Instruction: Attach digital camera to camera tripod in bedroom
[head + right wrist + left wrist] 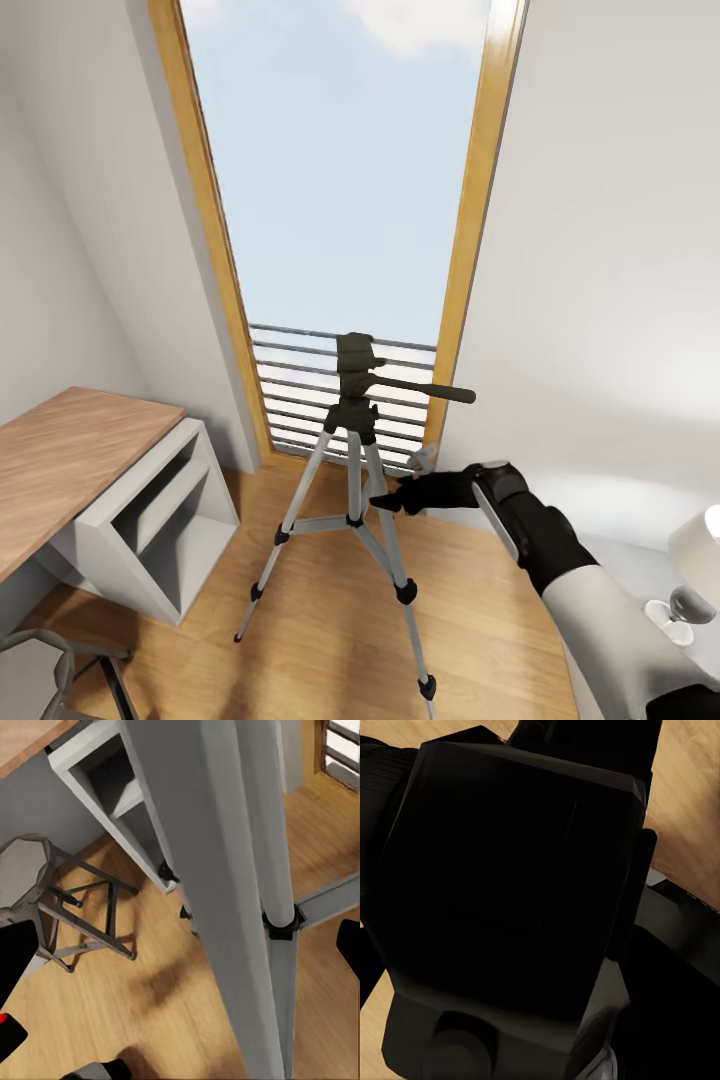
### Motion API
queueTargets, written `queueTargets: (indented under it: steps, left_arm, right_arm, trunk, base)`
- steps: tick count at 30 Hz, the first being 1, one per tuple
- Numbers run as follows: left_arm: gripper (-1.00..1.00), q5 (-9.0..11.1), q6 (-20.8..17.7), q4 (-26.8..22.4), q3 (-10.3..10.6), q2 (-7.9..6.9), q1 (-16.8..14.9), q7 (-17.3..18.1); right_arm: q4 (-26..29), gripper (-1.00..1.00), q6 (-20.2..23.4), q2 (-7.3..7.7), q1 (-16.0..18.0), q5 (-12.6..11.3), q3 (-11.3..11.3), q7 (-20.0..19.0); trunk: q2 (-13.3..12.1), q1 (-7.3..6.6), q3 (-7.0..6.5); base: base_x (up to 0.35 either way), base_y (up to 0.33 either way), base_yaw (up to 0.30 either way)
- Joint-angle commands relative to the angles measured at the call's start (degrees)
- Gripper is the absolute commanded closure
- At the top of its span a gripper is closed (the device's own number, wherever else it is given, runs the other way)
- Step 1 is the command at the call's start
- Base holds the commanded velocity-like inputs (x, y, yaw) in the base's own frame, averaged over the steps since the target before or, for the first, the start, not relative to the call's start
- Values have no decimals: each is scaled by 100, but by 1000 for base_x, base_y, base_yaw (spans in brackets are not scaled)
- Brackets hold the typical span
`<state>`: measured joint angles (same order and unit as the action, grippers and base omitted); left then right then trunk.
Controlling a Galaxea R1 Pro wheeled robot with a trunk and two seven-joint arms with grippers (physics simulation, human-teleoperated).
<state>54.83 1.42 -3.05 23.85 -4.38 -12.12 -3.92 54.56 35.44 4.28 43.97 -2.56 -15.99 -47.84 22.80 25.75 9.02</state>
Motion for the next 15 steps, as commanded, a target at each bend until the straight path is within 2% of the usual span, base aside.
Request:
queueTargets:
  steps: [1, 15]
  left_arm:
    - [100, 38, 8, -10, 49, -1, -1, -30]
    - [100, 36, 8, -11, 49, -1, -2, -30]
  right_arm:
    - [-36, -100, -32, -9, 6, -23, -13, 22]
    - [-286, -100, -677, -55, 6, -42, -10, 384]
  trunk:
    - [12, 3, 12]
    - [12, 3, 12]
  base:
    - [0, 0, 0]
    - [0, 0, 0]
